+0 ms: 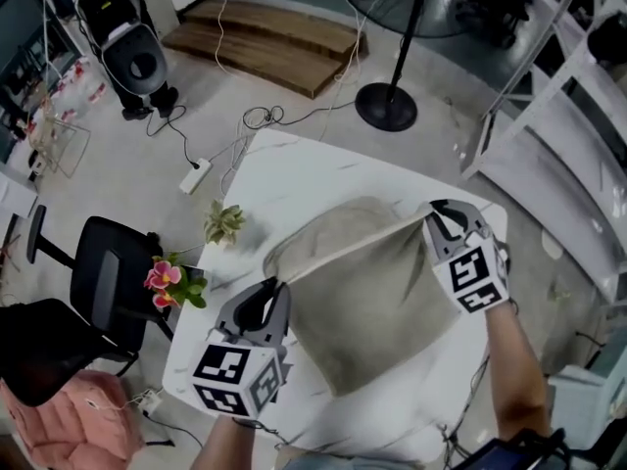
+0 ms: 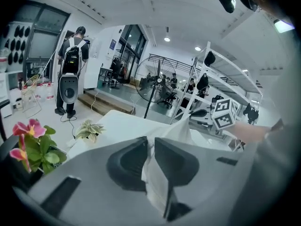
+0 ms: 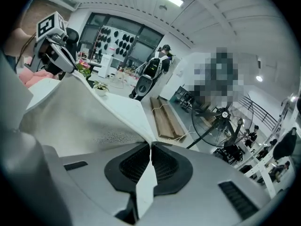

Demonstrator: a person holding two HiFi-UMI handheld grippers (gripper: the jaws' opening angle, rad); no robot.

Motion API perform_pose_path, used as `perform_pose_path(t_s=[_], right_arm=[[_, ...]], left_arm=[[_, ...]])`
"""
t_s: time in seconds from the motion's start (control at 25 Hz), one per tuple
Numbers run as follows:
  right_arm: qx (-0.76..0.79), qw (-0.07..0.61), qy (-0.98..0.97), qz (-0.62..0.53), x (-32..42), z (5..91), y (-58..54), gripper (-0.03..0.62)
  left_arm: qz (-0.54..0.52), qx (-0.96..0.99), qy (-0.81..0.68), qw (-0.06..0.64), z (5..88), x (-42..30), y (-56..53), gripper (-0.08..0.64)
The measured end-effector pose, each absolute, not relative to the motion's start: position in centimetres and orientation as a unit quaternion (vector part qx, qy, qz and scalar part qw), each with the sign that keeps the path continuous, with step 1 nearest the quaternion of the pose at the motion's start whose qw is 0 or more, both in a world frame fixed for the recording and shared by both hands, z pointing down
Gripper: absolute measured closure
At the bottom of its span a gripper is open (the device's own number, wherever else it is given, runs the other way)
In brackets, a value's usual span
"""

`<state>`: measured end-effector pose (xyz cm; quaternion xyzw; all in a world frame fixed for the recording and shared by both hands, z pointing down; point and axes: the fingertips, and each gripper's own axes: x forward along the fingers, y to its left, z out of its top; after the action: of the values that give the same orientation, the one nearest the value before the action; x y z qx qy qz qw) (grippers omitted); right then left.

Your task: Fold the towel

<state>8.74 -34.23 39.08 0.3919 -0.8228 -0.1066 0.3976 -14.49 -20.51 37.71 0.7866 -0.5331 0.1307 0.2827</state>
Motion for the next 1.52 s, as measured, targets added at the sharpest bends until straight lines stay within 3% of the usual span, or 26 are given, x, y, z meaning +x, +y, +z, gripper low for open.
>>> perform_pose_path(t_s=[0.88,1.16,1.52], right_arm=[[0.361,0.465,-0.807,-0.047,5.3,52.0,-42.2,0.555],[0.336,0.425,-0.84,0.005,3.9,50.0,-42.2,0.495],[0.231,0.399,-0.886,0.052,2.7,48.3,-40.4,0.472]], left_arm=[[0.153,0.75,-0.549,0.335,47.3,-18.7,-27.0,0.503],[0.143,0.776,-0.507,0.347,47.7,-17.2,-25.9,0.394],[0.187,0.773,-0.497,0.347,50.2,-16.5,-26.2,0.419]])
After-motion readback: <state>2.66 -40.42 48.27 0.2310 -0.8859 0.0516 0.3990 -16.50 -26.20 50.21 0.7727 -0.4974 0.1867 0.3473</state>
